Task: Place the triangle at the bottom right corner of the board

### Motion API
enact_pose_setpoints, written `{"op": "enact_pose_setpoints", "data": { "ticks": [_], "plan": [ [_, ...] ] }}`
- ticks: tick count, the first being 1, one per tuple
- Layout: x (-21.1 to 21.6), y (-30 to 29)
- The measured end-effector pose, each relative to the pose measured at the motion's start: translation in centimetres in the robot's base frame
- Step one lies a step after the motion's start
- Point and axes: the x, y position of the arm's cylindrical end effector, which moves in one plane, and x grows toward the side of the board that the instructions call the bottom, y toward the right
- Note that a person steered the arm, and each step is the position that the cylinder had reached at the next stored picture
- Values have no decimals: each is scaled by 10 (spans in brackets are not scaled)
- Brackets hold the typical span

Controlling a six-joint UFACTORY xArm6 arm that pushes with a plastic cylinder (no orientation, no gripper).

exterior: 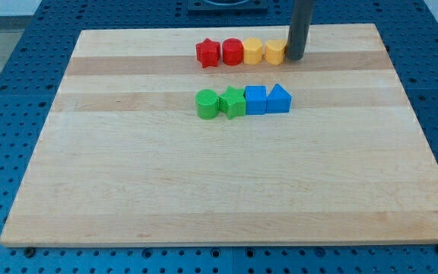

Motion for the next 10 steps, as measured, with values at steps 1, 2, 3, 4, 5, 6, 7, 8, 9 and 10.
{"op": "enact_pose_setpoints", "data": {
  "ticks": [1,2,3,4,5,6,7,8,9,10],
  "plan": [
    [0,0],
    [-1,0],
    [4,0],
    [36,0],
    [48,0],
    [54,0],
    [89,0],
    [105,-12],
    [105,-43],
    [105,-70]
  ]
}}
